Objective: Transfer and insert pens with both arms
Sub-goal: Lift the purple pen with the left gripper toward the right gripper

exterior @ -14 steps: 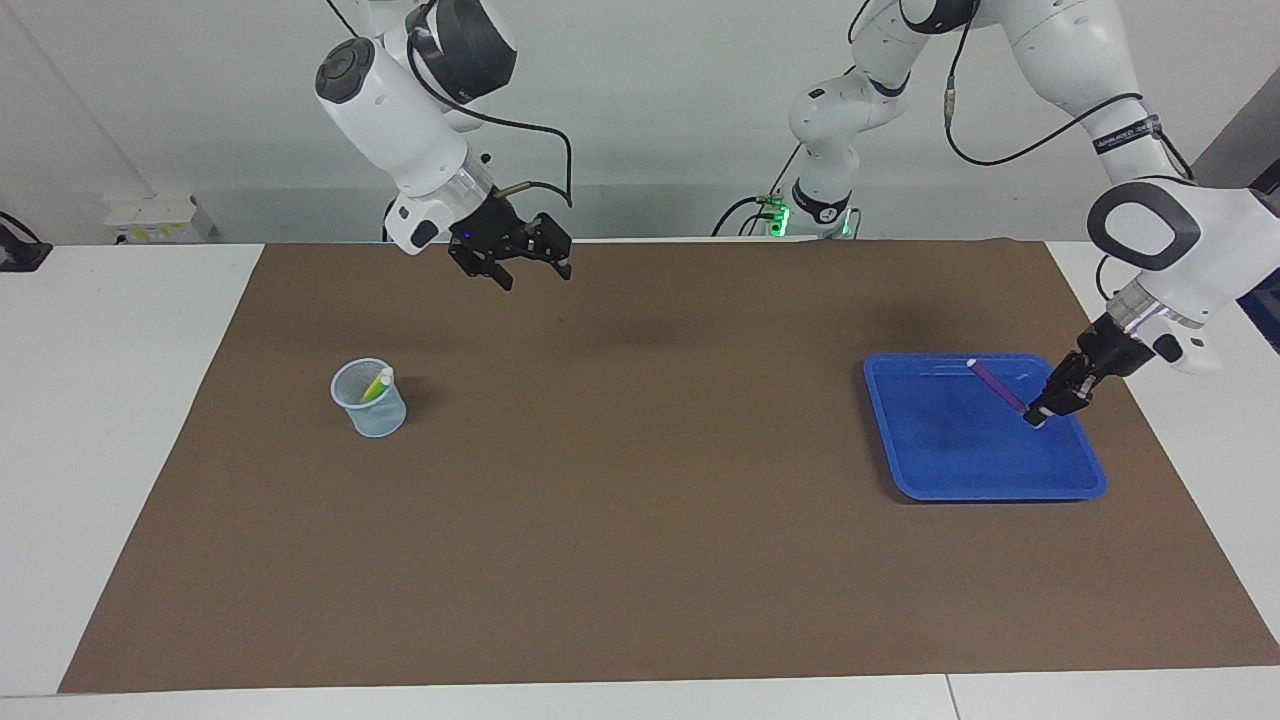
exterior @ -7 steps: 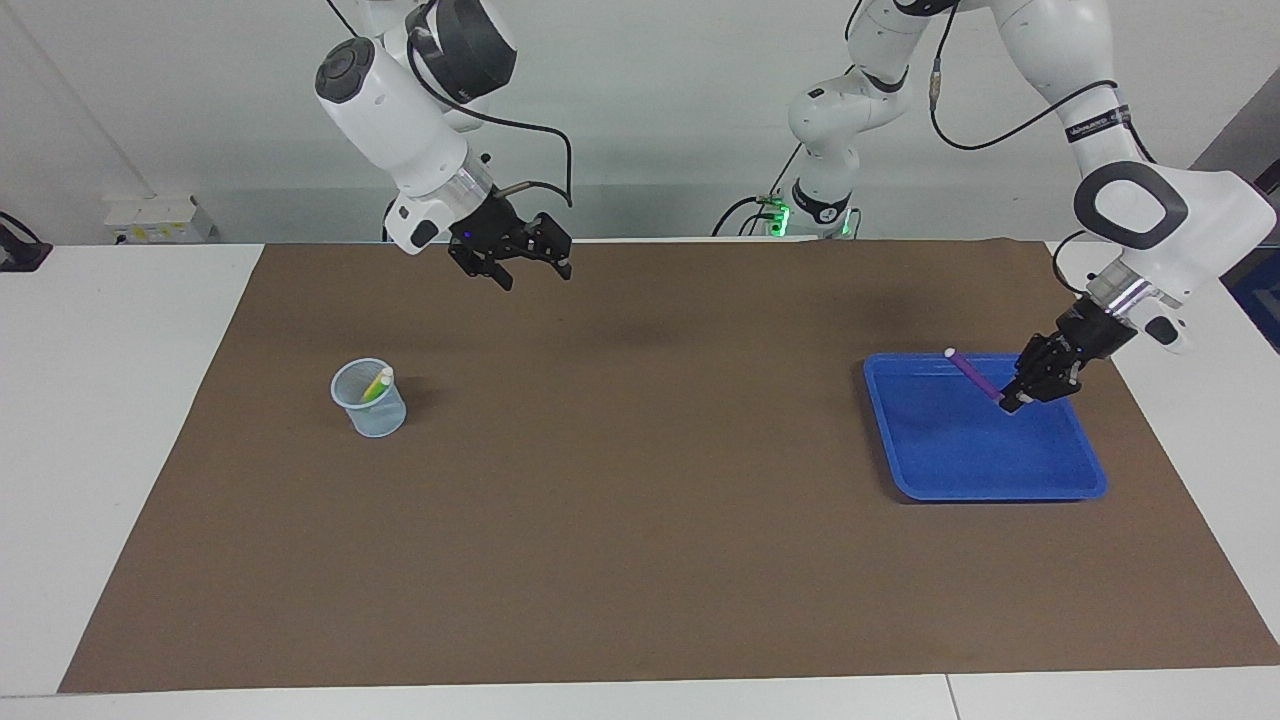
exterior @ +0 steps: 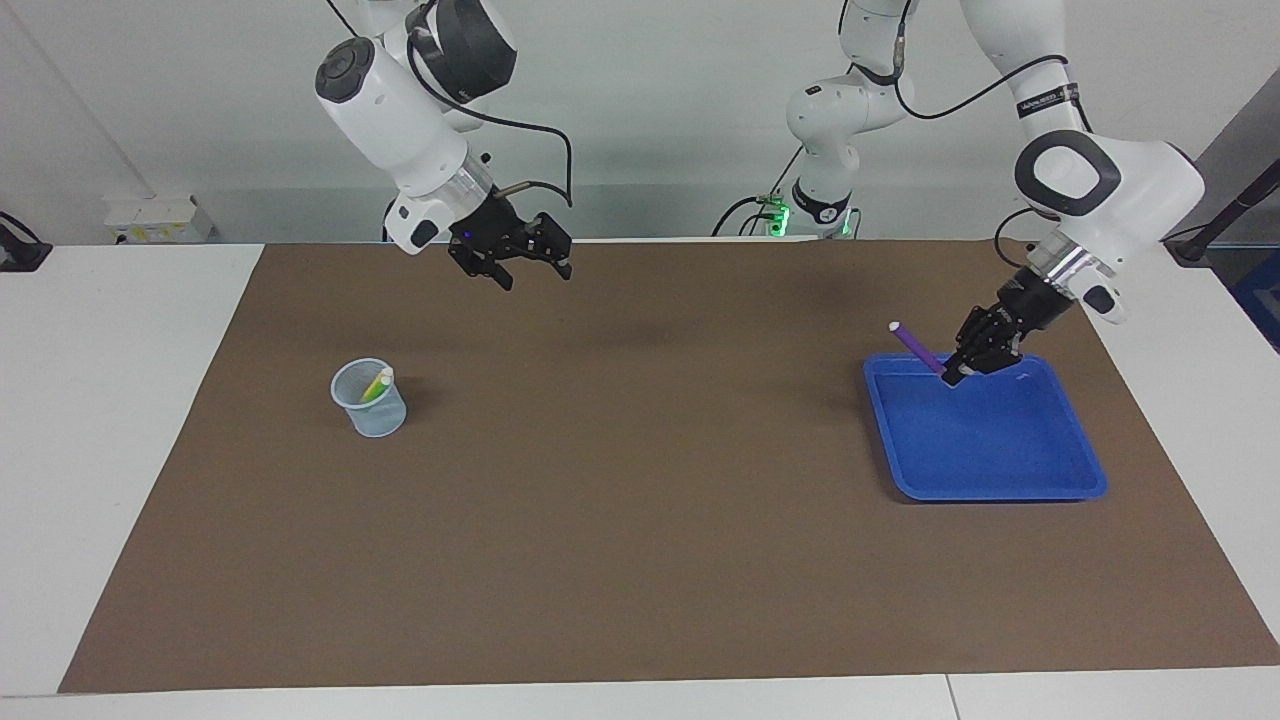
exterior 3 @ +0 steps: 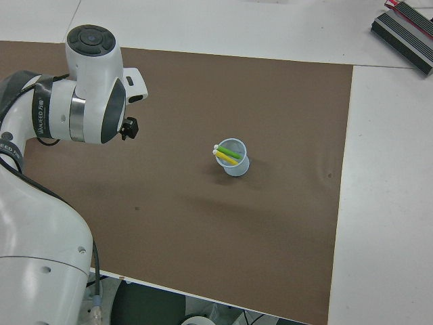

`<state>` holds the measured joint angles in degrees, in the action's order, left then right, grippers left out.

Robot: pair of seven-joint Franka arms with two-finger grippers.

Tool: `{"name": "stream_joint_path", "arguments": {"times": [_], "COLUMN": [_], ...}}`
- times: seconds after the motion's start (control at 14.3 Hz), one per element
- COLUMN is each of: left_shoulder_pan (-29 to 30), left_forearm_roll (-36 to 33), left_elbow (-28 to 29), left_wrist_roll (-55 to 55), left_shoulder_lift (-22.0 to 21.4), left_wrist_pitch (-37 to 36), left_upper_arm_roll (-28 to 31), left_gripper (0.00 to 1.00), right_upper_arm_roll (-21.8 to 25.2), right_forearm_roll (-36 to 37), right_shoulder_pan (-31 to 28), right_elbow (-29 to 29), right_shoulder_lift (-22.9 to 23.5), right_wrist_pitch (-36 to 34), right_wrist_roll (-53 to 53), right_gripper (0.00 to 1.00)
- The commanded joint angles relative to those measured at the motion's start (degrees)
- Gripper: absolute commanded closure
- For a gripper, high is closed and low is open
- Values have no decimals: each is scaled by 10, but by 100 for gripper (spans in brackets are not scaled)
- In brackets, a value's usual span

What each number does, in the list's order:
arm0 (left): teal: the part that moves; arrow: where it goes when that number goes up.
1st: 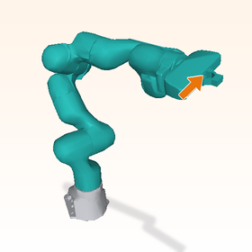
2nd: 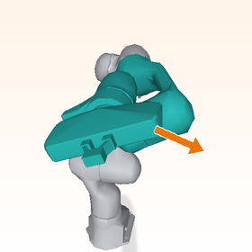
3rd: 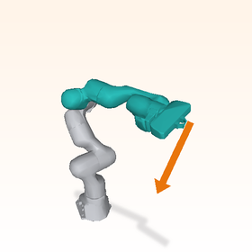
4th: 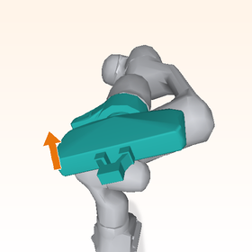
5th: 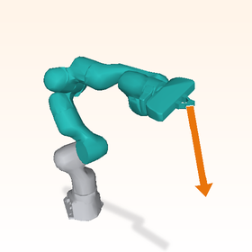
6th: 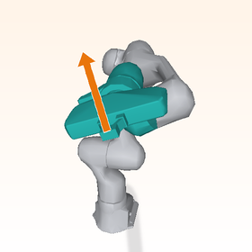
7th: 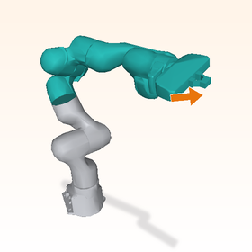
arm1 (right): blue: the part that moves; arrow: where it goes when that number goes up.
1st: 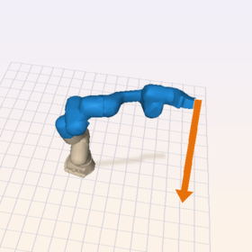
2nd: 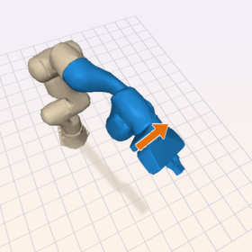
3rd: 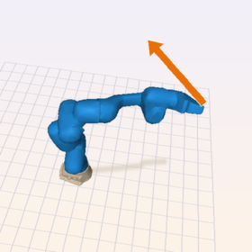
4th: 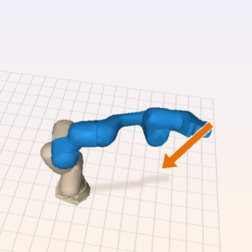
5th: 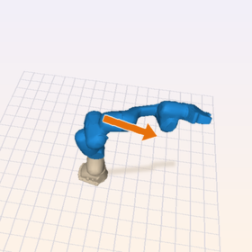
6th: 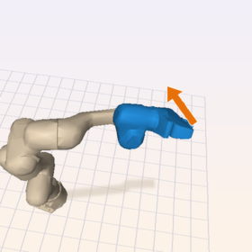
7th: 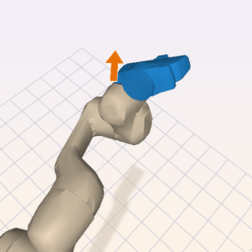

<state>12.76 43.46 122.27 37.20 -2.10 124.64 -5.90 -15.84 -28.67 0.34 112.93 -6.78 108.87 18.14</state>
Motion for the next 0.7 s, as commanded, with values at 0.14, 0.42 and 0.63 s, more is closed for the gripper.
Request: {"name": "stream_joint_path", "arguments": {"times": [0.14,0.42,0.63], "left_shoulder_pan": [-71,-136,-197], "left_forearm_roll": [46,46,46], "left_elbow": [86,87,116], "left_wrist_roll": [108,265,346], "left_shoulder_lift": [-68,-84,-104], "left_wrist_pitch": [62,82,148], "left_upper_arm_roll": [6,7,6], "left_gripper": [100,100,100], "right_upper_arm_roll": [-2,-2,-2], "right_forearm_roll": [-45,-78,-90], "right_shoulder_pan": [59,80,104], "right_elbow": [15,15,12], "right_shoulder_lift": [-6,5,16], "right_wrist_pitch": [125,193,233], "right_wrist_roll": [103,133,160], "right_gripper": [0,0,0]}}
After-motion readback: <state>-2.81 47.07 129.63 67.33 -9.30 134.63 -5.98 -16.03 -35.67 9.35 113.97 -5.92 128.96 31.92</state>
